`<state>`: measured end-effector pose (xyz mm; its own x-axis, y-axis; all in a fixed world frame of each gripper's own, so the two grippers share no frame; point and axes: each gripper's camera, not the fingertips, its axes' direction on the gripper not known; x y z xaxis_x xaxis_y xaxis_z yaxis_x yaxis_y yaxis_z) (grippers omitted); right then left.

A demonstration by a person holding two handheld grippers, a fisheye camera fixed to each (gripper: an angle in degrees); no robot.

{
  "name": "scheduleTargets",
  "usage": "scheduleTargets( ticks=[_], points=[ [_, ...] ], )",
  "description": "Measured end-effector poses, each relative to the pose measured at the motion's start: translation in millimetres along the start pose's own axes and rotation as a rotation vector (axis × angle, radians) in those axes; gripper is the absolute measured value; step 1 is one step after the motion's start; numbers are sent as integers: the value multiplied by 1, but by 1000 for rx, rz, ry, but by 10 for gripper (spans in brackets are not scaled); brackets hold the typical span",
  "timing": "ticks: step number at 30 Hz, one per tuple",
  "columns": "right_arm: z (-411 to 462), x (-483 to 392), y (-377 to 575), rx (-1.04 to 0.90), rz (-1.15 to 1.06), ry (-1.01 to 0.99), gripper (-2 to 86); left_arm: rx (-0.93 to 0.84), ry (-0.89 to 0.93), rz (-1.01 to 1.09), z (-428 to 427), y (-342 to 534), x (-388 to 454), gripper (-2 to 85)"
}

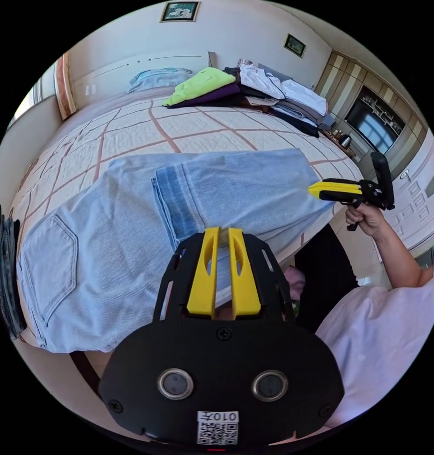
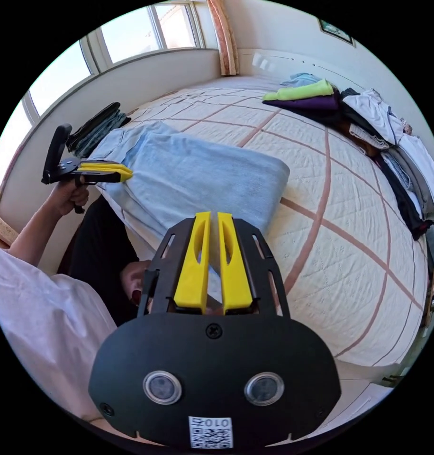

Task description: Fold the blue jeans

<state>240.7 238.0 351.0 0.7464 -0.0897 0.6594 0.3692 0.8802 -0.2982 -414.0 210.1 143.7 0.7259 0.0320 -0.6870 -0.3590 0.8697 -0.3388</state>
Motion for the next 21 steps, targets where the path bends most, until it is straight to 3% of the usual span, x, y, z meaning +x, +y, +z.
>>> scheduleTargets(
  ticks=[2, 4, 7, 14, 18, 21],
  points=[
    [-6, -3, 1, 36, 3, 66, 44, 36, 4, -3, -9, 7, -9, 42],
    [16, -1, -1, -101, -15, 123, 56, 74, 25, -30, -23, 15, -17, 48],
    [10, 6, -1, -86, 35, 73, 62, 205, 135, -268, -67, 48, -59, 71],
    [-39, -48, -28, 169, -99, 133, 56, 473, -51, -920, -169, 213, -192, 135],
    [-22, -76, -61, 147, -209, 76, 59, 534, 10, -1058, -165, 254, -243, 154],
    [-24, -84, -72, 175, -240, 50, 59, 596, 154, -1151, -147, 272, -273, 161]
  ],
)
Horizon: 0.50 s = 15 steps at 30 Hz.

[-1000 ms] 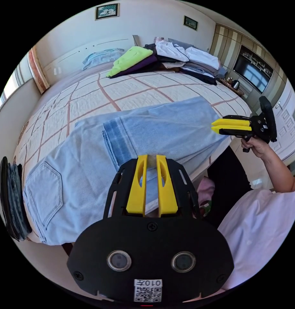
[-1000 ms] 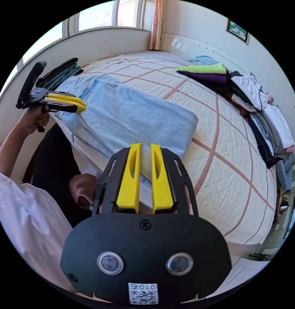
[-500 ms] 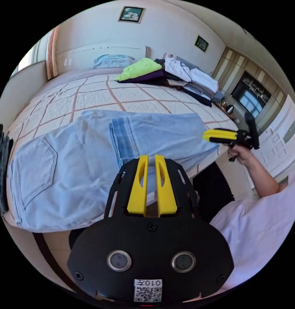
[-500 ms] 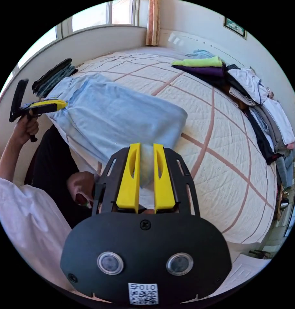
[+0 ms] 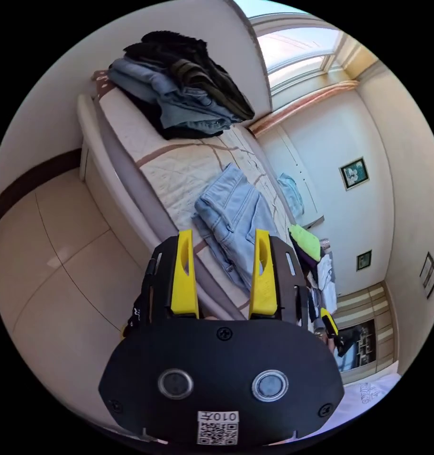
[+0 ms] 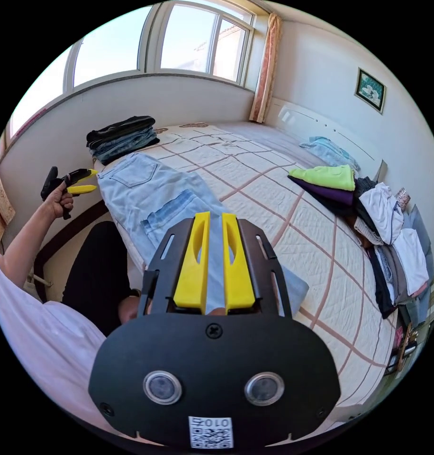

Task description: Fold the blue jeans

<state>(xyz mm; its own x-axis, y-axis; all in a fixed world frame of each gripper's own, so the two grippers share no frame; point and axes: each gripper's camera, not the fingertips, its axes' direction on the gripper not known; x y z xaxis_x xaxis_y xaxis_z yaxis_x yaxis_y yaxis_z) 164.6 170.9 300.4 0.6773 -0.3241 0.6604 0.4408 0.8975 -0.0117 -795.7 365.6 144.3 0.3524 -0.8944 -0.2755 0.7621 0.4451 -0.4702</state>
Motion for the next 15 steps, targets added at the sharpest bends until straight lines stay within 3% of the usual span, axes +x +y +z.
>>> scheduleTargets(
  ticks=[8, 15],
  points=[
    [-2, 30, 23, -52, 64, 0, 53, -27, 109, -119, 26, 1, -15, 160],
    [-13, 73, 54, -55, 160, 8, 44, -12, -92, -94, 24, 22, 16, 128]
  ],
)
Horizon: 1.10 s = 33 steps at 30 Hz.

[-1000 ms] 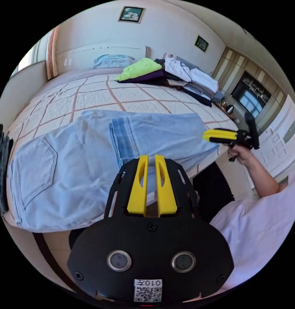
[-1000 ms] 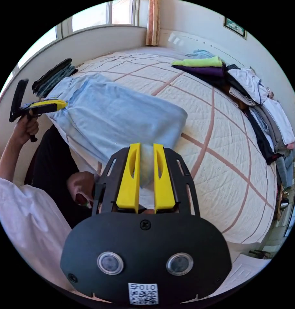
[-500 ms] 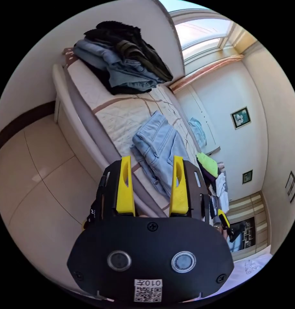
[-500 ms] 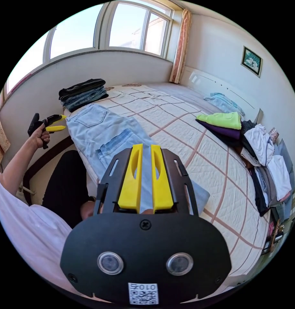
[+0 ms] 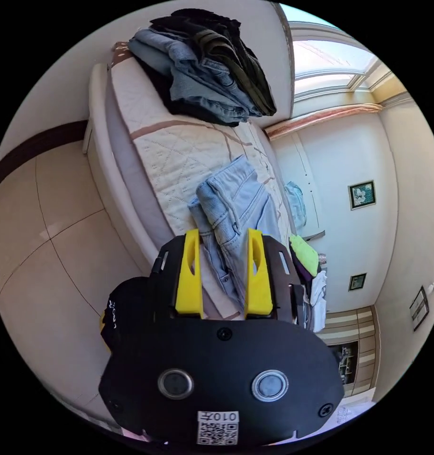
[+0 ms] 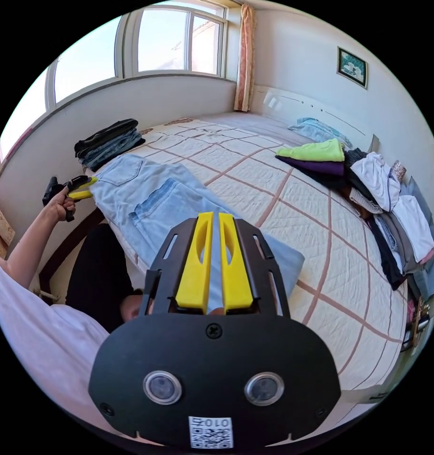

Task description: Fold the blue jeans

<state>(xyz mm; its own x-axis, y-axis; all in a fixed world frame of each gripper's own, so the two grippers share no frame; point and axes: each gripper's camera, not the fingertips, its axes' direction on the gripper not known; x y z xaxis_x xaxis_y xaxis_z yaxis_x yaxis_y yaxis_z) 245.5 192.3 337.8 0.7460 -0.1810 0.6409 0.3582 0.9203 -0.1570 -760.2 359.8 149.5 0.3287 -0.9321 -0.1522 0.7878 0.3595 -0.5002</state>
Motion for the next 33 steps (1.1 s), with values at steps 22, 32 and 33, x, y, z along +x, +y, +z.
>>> scheduleTargets(
  ticks=[22, 32, 33],
  points=[
    [-24, 190, 111, 20, 493, -350, 48, -58, 65, 1879, 67, 407, 433, 78],
    [-31, 255, 149, 32, 543, -735, 54, -554, 102, 1741, 172, 503, 391, 98],
    [-29, 259, 151, 38, 560, -801, 51, -549, 134, 1731, 162, 500, 390, 98]
  ],
)
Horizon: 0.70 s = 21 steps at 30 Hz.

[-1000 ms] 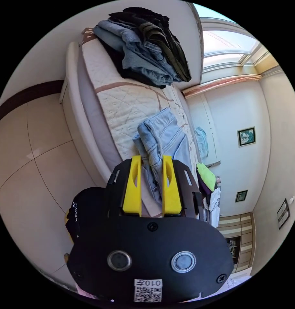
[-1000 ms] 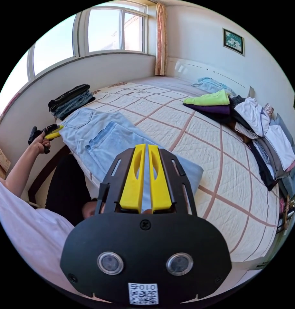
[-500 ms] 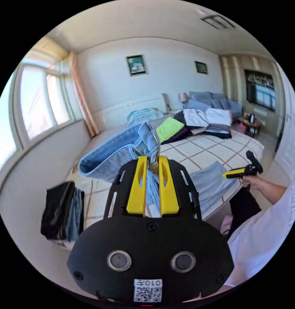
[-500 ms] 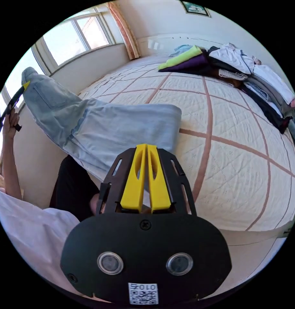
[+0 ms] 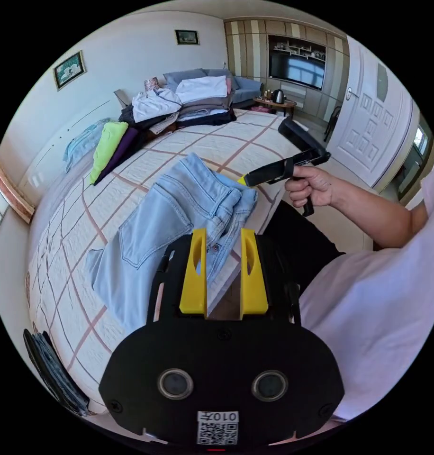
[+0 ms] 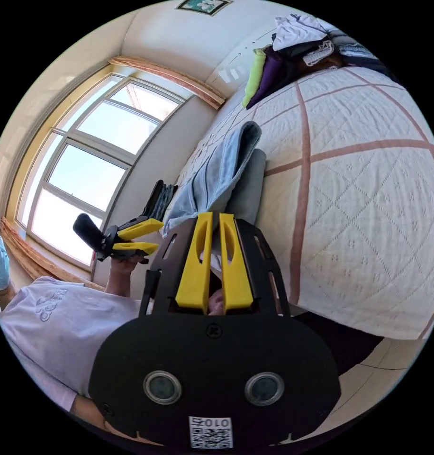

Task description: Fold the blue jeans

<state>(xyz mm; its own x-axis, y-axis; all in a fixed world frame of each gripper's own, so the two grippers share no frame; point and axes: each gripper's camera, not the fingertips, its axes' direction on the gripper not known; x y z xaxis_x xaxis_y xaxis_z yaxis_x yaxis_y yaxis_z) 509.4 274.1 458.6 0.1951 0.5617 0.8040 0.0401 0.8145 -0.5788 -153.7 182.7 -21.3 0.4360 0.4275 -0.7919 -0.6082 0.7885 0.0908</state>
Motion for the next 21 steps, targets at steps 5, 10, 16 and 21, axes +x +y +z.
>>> scheduleTargets(
  ticks=[5, 10, 16, 21],
  points=[
    [-11, 11, -4, -11, 68, -6, 91, 11, -151, -238, -30, 60, -27, 103],
    [-39, -25, -11, 57, -26, 115, 101, -1, -231, -306, -4, 101, -34, 106],
    [32, -99, -11, -150, -310, 524, 105, -116, -378, -182, 46, 97, -12, 108],
    [77, -113, -9, -226, -359, 698, 93, -174, -443, -93, 68, 96, -2, 102]
  ],
)
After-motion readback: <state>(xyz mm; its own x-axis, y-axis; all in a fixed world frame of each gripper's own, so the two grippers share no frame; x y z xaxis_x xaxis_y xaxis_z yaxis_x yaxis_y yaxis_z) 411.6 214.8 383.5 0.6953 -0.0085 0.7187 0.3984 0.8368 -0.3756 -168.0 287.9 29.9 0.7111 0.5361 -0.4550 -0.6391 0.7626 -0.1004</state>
